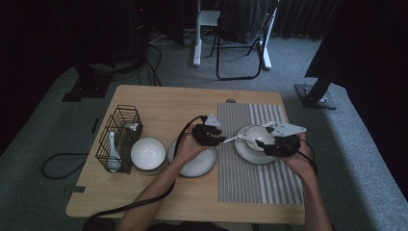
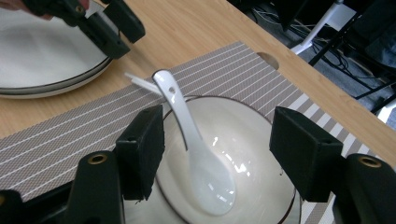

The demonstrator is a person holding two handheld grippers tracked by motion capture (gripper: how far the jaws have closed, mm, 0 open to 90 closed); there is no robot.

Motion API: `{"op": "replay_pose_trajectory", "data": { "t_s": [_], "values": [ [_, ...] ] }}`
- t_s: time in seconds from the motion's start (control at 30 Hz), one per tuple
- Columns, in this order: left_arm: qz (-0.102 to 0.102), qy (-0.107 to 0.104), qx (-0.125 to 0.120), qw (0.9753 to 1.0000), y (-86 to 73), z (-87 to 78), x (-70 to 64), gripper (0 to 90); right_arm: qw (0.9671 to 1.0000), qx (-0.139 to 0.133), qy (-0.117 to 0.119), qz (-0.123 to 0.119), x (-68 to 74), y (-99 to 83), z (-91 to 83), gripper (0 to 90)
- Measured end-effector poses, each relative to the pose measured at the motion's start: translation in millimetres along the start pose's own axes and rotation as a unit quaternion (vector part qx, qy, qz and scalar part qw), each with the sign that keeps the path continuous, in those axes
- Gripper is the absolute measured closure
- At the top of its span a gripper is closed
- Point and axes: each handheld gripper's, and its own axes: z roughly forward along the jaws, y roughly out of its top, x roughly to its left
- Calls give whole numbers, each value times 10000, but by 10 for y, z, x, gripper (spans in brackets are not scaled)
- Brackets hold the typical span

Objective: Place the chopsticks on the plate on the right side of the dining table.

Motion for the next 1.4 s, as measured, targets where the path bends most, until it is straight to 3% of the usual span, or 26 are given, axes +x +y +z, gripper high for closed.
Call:
{"op": "replay_pose_trajectory", "data": {
  "t_s": [0.27, 0.73, 1.13, 1.4],
  "values": [
    [24, -4, 5, 10000, 1, 3, 0, 634, 10000, -39, -65, 19, -107, 58, 98, 348],
    [26, -20, -30, 10000, 24, -5, 4, 634, 9998, -38, -185, 80, -227, 136, 250, 262],
    [49, 71, -36, 10000, 29, -14, 1, 616, 9985, -154, -364, 391, -422, 140, 358, 271],
    [63, 98, -47, 9999, 28, -7, -3, 614, 9952, -234, -447, 838, -610, 65, 392, 285]
  ]
}}
